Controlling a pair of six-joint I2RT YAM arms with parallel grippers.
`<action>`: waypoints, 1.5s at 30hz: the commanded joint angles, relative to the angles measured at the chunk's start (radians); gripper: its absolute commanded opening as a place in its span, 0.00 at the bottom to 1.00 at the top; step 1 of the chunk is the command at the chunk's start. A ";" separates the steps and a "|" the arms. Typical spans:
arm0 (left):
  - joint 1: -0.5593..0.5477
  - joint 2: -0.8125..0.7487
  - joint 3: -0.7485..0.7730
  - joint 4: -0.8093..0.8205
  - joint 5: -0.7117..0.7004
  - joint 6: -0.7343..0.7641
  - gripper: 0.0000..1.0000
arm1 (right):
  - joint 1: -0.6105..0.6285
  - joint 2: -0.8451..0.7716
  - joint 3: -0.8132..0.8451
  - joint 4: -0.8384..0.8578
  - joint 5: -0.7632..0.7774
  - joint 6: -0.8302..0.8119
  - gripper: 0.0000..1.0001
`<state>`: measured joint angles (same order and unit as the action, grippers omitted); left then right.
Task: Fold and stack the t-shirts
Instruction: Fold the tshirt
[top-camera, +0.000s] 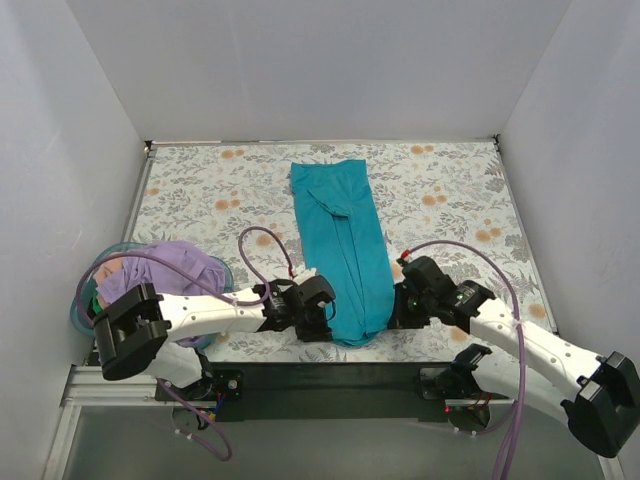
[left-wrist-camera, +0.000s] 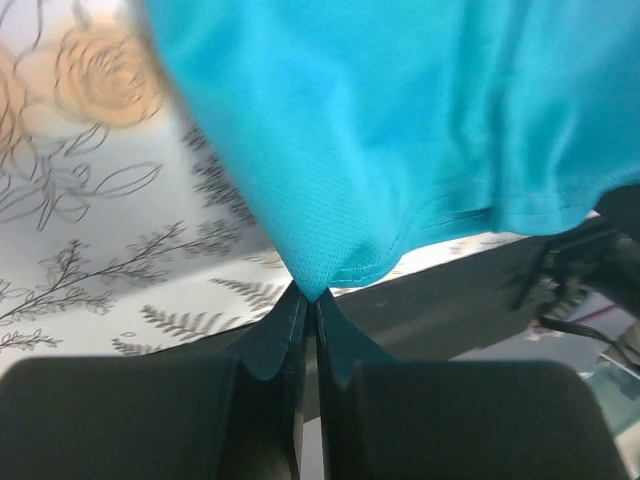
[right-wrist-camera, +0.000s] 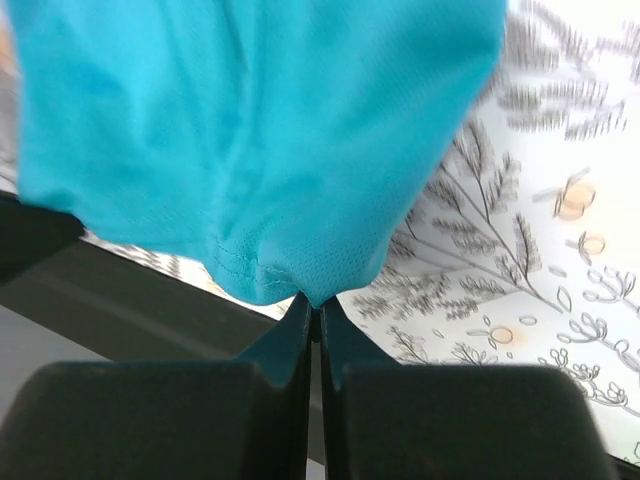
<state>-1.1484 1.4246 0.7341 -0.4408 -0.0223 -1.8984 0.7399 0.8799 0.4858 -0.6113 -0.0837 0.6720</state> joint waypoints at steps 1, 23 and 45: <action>0.035 -0.061 0.063 -0.015 -0.079 0.047 0.00 | -0.005 0.057 0.128 0.030 0.067 -0.032 0.01; 0.443 0.166 0.372 0.076 -0.044 0.254 0.00 | -0.244 0.582 0.625 0.340 0.092 -0.201 0.01; 0.587 0.453 0.576 0.115 -0.110 0.236 0.01 | -0.344 1.028 0.933 0.367 0.039 -0.267 0.12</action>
<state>-0.5766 1.8736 1.2785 -0.3492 -0.0982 -1.6505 0.4038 1.8885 1.3563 -0.2779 -0.0509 0.4221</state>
